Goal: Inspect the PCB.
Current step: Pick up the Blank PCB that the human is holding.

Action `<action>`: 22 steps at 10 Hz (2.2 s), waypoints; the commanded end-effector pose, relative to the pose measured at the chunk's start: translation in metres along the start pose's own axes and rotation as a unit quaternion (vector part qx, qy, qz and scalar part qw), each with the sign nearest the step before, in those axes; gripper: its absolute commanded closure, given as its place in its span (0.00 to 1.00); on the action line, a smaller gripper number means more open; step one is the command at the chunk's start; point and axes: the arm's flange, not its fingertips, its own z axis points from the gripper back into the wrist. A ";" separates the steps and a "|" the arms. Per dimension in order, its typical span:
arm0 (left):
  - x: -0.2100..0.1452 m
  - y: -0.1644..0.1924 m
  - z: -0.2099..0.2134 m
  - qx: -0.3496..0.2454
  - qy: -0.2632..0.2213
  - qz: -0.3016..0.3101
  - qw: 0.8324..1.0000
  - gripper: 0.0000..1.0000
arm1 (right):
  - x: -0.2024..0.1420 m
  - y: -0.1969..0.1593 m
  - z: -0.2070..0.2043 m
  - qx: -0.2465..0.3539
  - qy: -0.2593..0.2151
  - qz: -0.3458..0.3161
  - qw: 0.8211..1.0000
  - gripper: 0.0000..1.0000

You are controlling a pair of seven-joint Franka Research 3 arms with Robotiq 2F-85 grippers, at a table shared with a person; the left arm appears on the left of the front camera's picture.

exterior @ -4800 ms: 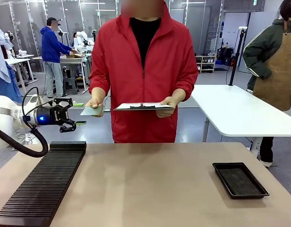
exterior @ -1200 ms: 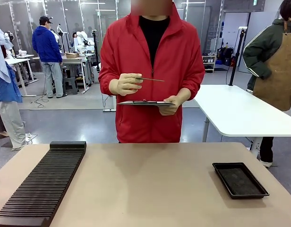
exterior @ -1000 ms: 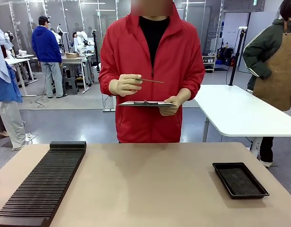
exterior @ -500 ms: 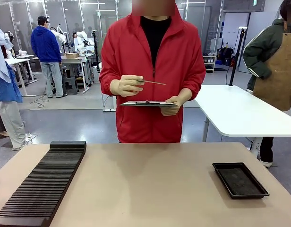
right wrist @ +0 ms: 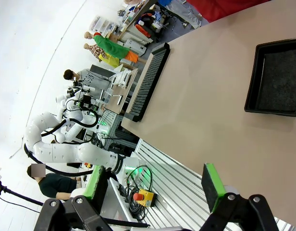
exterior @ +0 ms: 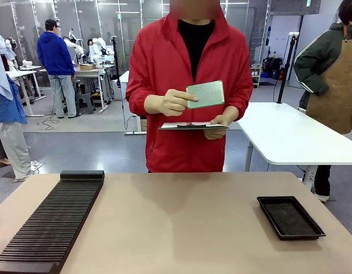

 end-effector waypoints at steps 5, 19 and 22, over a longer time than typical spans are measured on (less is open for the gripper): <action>0.001 -0.001 0.002 0.002 -0.001 0.001 1.000 0.00 | 0.001 0.002 0.002 0.005 -0.007 0.007 1.000 0.00; 0.001 -0.001 0.002 0.002 -0.001 0.001 1.000 0.00 | 0.065 0.062 -0.020 0.076 0.046 -0.135 0.987 0.00; 0.001 -0.001 0.002 0.002 -0.001 0.001 1.000 0.00 | 0.108 0.087 -0.083 0.092 0.085 -0.187 0.974 0.00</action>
